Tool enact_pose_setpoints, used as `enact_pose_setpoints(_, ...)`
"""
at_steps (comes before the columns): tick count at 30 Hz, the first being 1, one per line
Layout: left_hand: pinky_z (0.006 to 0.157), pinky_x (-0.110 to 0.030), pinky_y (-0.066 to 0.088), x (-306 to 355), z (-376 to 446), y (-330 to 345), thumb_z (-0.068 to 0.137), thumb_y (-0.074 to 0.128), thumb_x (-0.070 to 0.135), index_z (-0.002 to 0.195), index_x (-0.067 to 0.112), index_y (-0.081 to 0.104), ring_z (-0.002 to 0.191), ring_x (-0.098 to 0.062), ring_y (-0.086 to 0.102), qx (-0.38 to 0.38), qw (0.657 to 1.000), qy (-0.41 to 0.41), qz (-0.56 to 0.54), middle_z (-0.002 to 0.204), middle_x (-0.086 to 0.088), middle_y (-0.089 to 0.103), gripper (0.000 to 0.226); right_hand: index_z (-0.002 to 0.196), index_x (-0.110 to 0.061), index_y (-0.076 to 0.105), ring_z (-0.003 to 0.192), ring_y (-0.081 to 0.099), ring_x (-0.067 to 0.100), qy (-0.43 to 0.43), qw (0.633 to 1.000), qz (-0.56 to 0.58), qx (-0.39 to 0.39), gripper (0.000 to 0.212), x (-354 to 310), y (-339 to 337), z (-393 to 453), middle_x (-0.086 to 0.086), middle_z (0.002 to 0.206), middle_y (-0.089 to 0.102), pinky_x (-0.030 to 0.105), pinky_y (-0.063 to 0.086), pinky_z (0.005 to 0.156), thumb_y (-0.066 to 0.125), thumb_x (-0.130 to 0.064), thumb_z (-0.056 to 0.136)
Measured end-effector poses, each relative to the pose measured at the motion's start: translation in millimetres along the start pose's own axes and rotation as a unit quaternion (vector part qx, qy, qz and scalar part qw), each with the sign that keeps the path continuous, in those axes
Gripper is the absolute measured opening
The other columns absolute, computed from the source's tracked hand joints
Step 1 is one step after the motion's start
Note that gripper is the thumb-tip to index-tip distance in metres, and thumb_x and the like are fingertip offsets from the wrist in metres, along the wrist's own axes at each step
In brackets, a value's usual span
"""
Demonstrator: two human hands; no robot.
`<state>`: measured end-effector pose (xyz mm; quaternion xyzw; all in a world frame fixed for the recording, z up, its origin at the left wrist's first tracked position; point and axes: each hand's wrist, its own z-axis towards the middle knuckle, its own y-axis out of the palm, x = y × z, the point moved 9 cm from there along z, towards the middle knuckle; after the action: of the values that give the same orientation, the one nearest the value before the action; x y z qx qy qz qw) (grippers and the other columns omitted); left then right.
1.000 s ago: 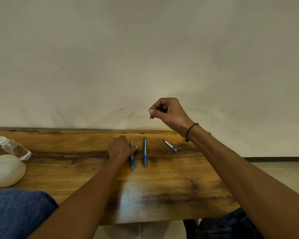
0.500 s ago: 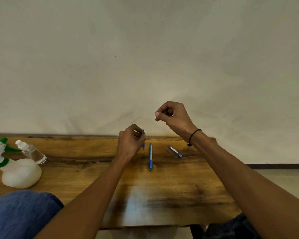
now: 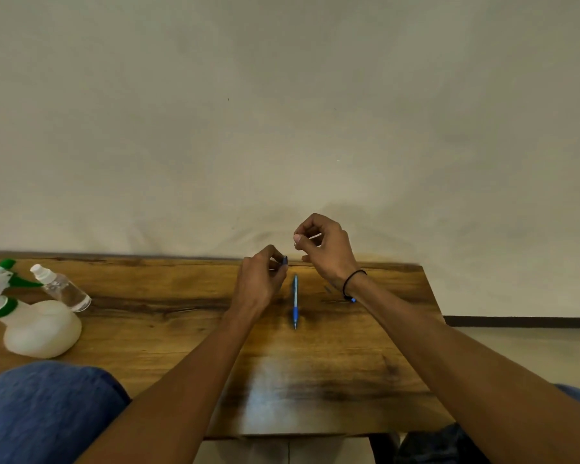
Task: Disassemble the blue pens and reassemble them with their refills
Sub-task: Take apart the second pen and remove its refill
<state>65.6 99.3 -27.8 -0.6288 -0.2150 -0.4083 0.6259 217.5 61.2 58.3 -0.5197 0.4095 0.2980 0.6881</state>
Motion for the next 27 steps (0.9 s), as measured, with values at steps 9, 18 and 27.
enact_pose_setpoints(9,0.082,-0.03,0.064,1.2,-3.7,-4.9,0.097,0.075,0.021,0.11,0.015,0.07,0.093,-0.018,0.078,-0.003,1.0,0.005,-0.021,0.106,-0.005,0.08,0.016,0.09,-0.014,0.074,0.09,0.072,0.013,0.012,1.0,0.002,-0.011,0.004,18.5,20.7,5.3,-0.004,0.091,0.073,0.042,0.064,0.083,0.074,-0.011,0.092)
enact_pose_setpoints(18,0.087,-0.04,0.065,5.0,-6.1,-8.6,0.098,0.073,0.021,0.114,0.011,0.071,0.097,-0.023,0.077,-0.003,1.0,-0.003,-0.023,0.111,-0.01,0.079,0.02,0.09,-0.013,0.076,0.089,0.07,0.01,-0.005,1.0,-0.019,-0.022,0.003,18.0,29.4,8.1,-0.008,0.086,0.071,0.044,0.064,0.083,0.075,-0.01,0.092)
enact_pose_setpoints(27,0.086,-0.036,0.065,5.1,-6.5,-9.6,0.097,0.074,0.022,0.115,0.013,0.07,0.096,-0.021,0.077,-0.003,1.0,-0.014,-0.012,0.112,-0.008,0.079,0.02,0.091,-0.009,0.075,0.092,0.07,0.018,-0.005,1.0,-0.015,-0.021,0.002,16.5,28.6,7.8,-0.003,0.088,0.071,0.047,0.063,0.085,0.075,-0.007,0.092)
